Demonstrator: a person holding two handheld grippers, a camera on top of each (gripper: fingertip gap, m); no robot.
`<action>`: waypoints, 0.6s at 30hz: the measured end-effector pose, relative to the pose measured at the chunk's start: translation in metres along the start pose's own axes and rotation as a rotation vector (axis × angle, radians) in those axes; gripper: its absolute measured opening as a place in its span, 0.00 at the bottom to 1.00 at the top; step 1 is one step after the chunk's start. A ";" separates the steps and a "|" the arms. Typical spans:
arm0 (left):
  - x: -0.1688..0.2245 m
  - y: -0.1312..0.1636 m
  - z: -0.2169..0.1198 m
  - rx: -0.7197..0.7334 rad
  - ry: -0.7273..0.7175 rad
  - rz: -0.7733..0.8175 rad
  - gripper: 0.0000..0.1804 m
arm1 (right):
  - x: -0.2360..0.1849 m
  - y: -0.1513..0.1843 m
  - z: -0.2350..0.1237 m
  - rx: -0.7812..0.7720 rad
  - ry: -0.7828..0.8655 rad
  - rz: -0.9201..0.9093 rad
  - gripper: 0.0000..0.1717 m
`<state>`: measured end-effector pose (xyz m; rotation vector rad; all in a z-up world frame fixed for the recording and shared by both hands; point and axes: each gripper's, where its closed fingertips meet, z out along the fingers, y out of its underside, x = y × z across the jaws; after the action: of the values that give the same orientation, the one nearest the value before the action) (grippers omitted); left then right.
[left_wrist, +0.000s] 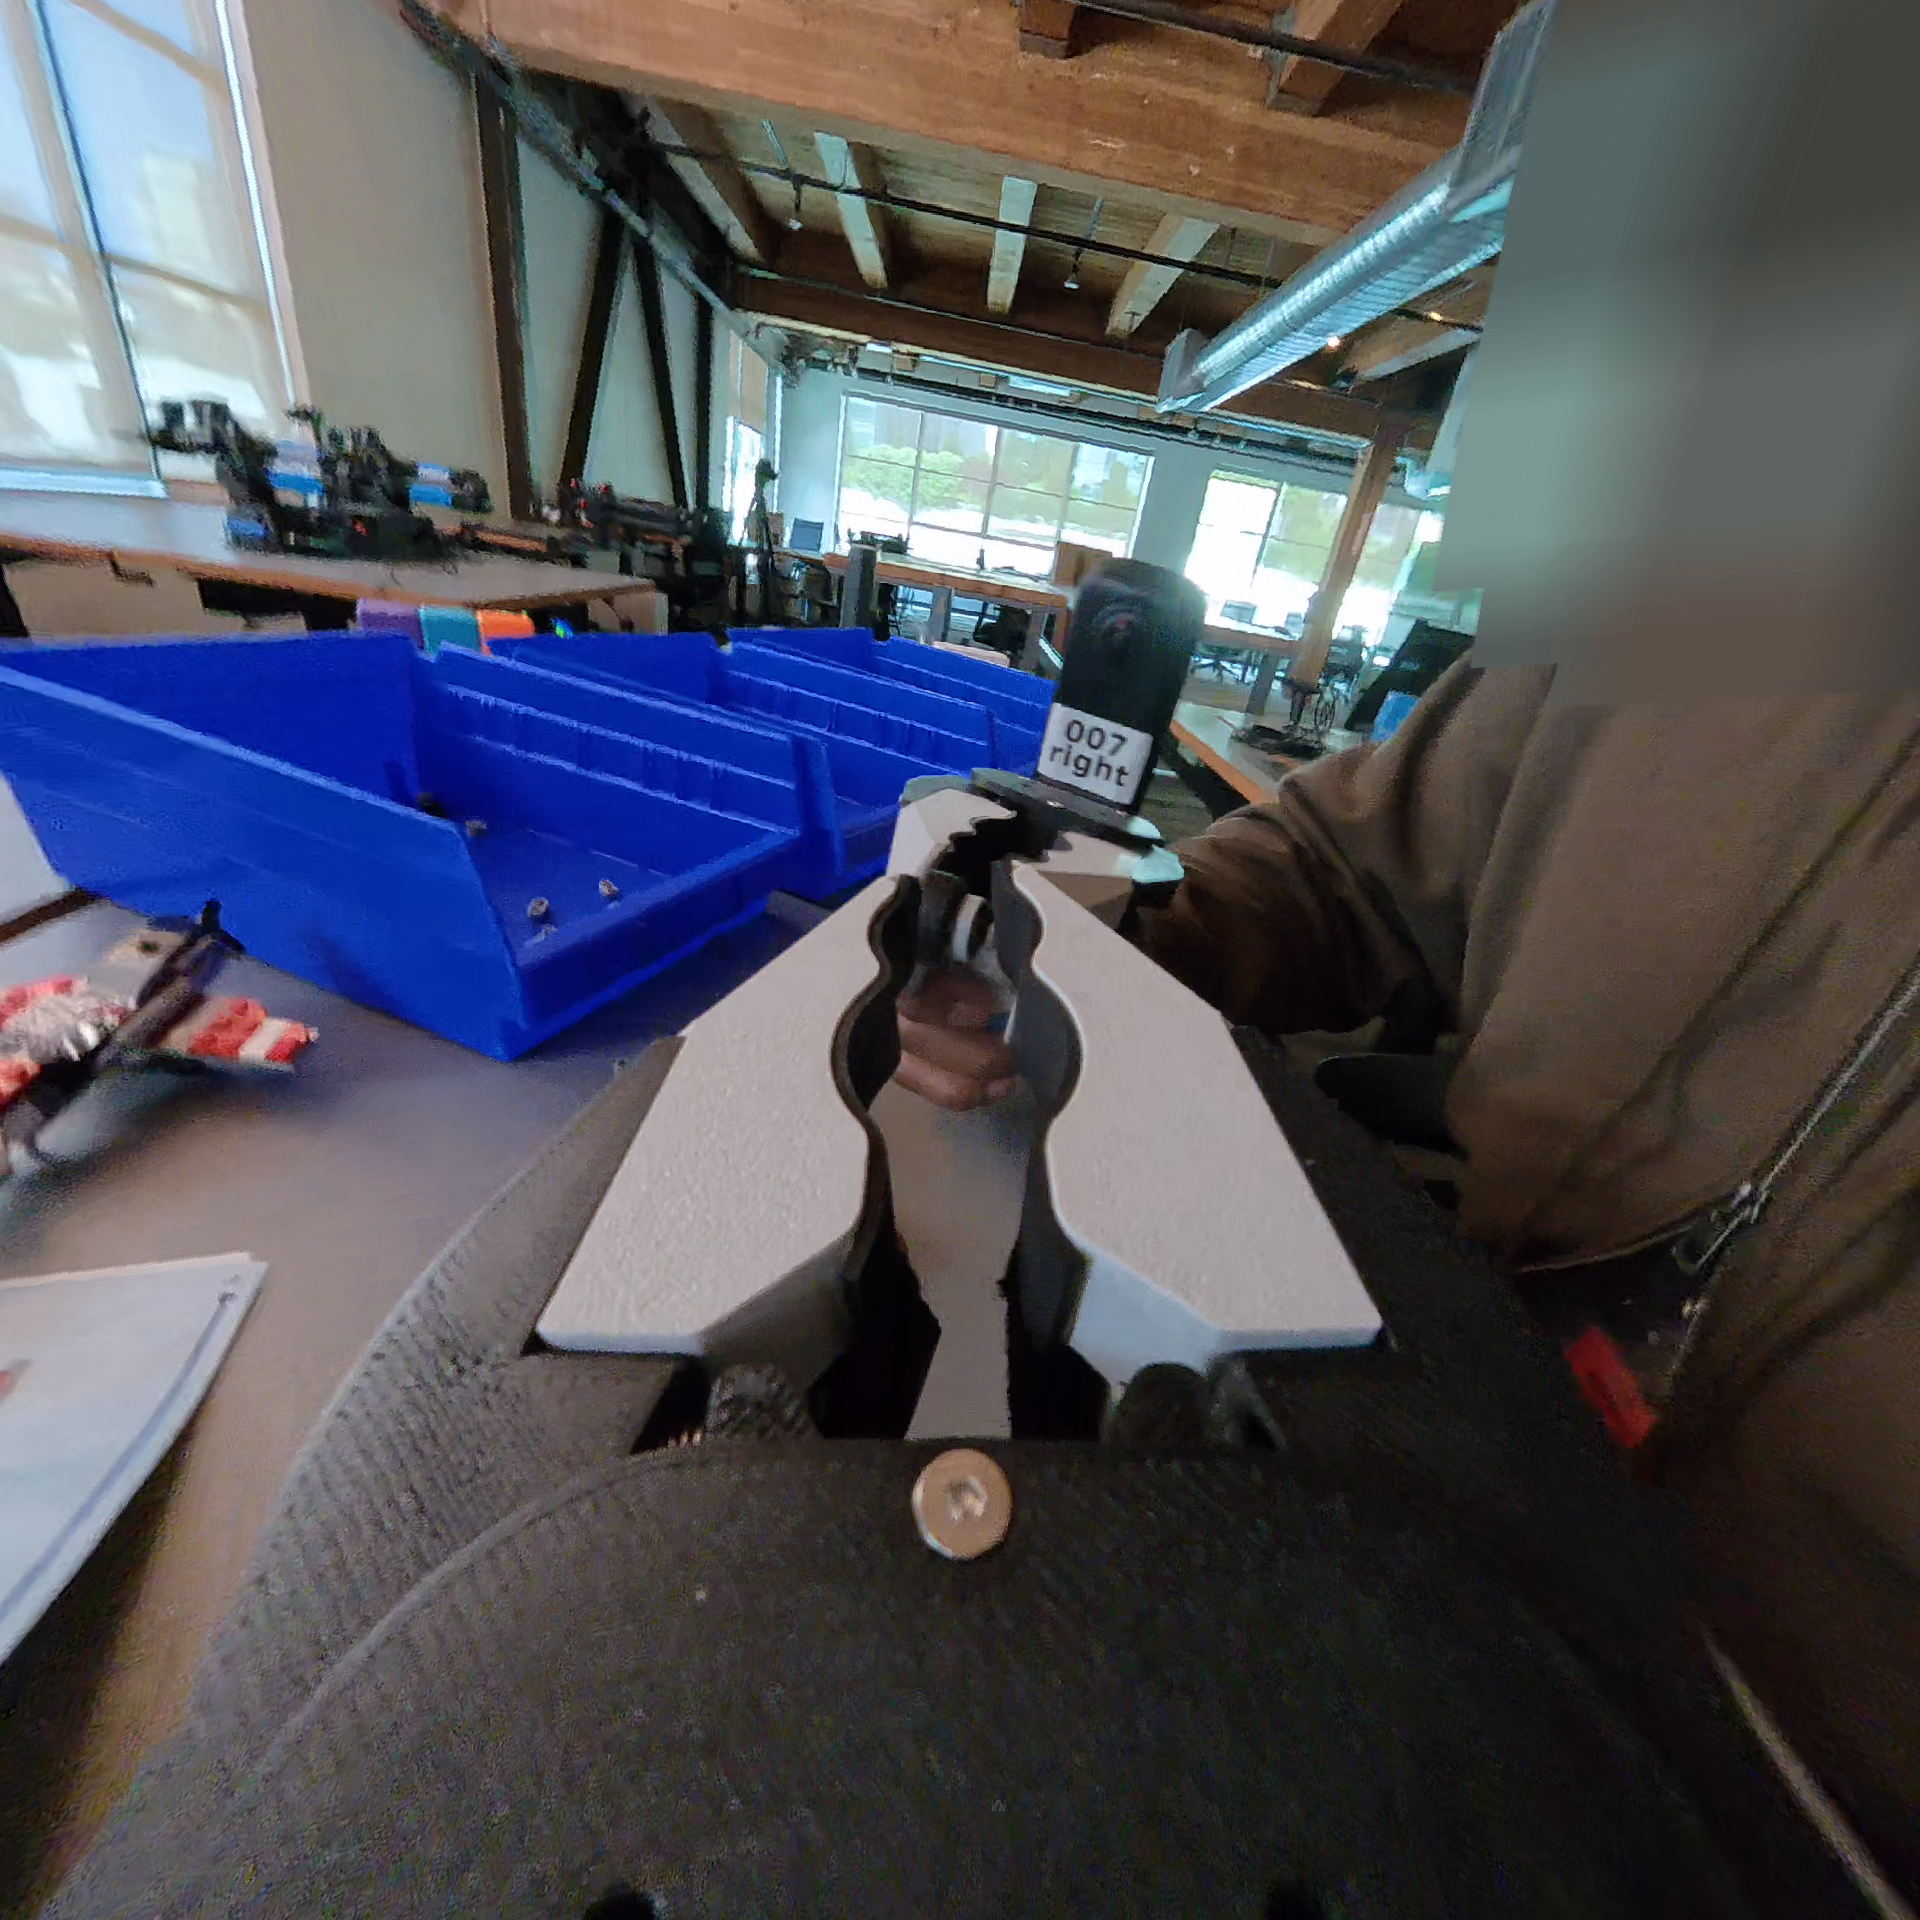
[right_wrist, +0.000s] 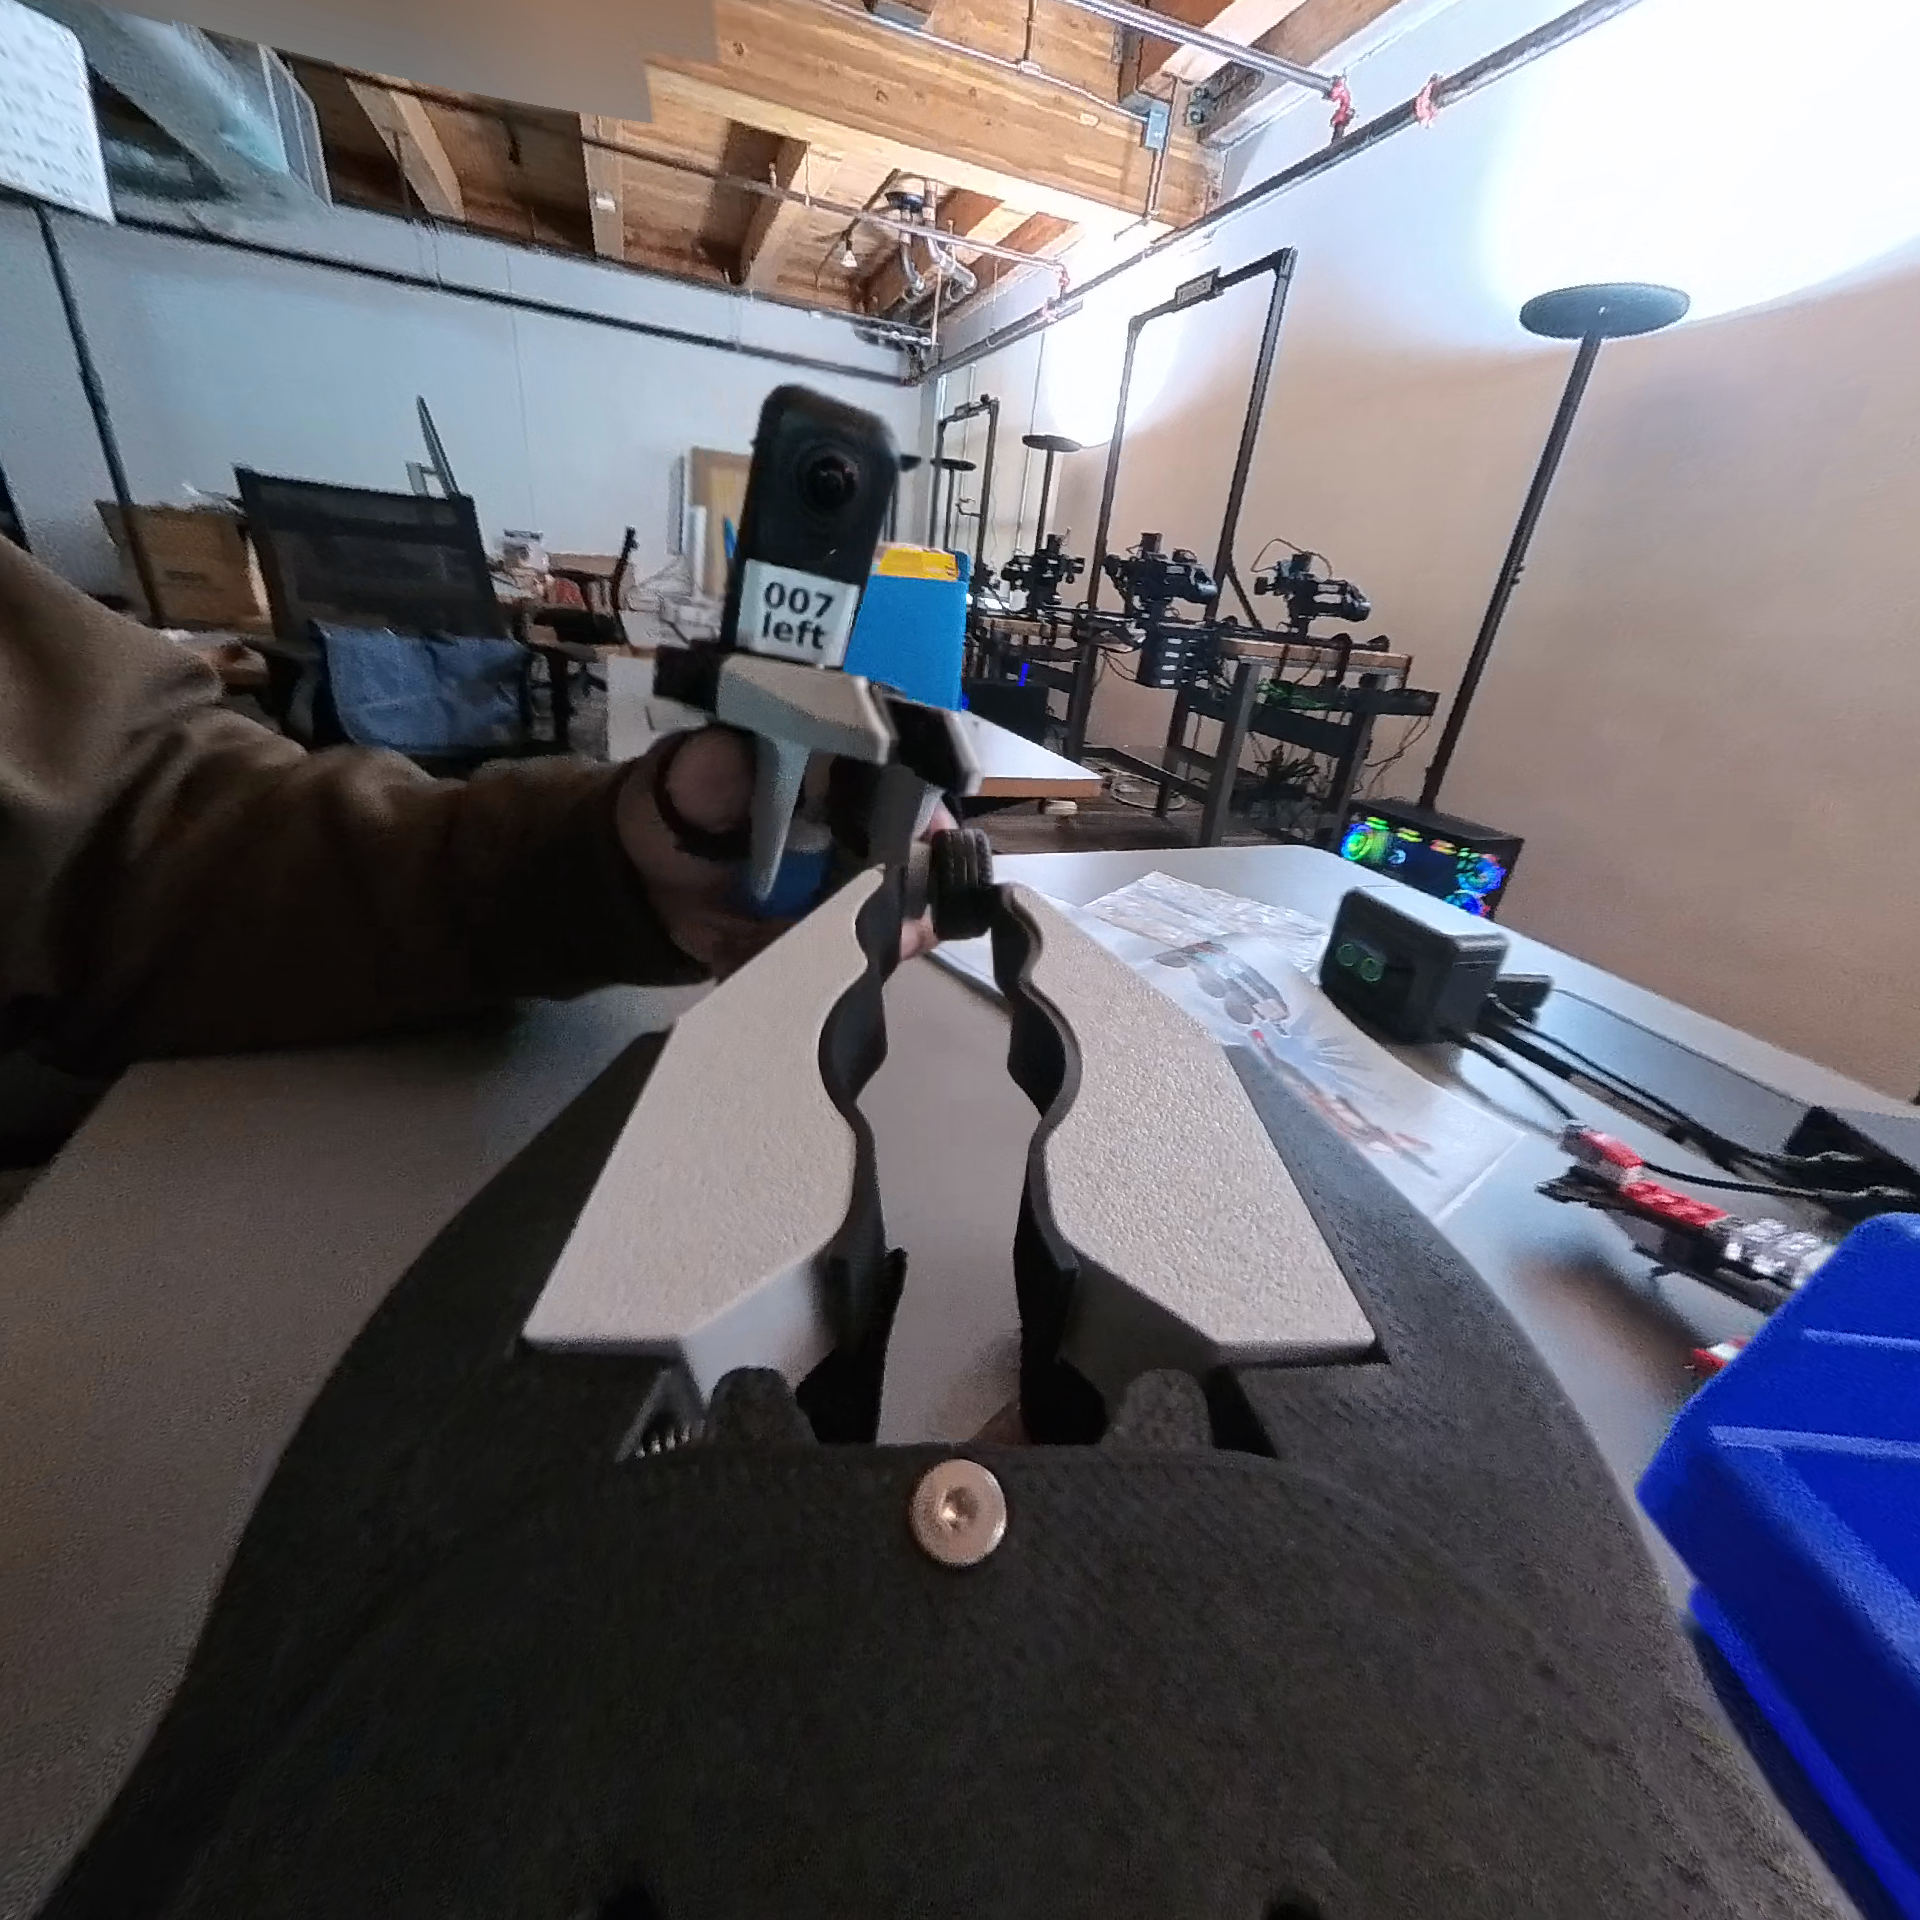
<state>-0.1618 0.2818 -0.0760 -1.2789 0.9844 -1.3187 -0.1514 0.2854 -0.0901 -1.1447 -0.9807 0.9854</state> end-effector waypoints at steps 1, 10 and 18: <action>-0.003 -0.002 0.000 0.000 -0.015 -0.039 0.09 | 0.000 0.001 0.000 -0.006 0.007 -0.027 0.10; -0.017 0.015 0.001 -0.089 -0.020 -0.482 0.14 | -0.002 0.002 0.001 -0.035 0.070 -0.291 0.10; -0.016 0.019 0.002 -0.048 0.042 -0.750 0.20 | -0.003 0.001 0.002 -0.099 0.180 -0.687 0.10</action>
<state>-0.1585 0.2949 -0.0966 -1.7519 0.5676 -1.8919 -0.1543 0.2828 -0.0908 -0.8572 -1.1698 0.2808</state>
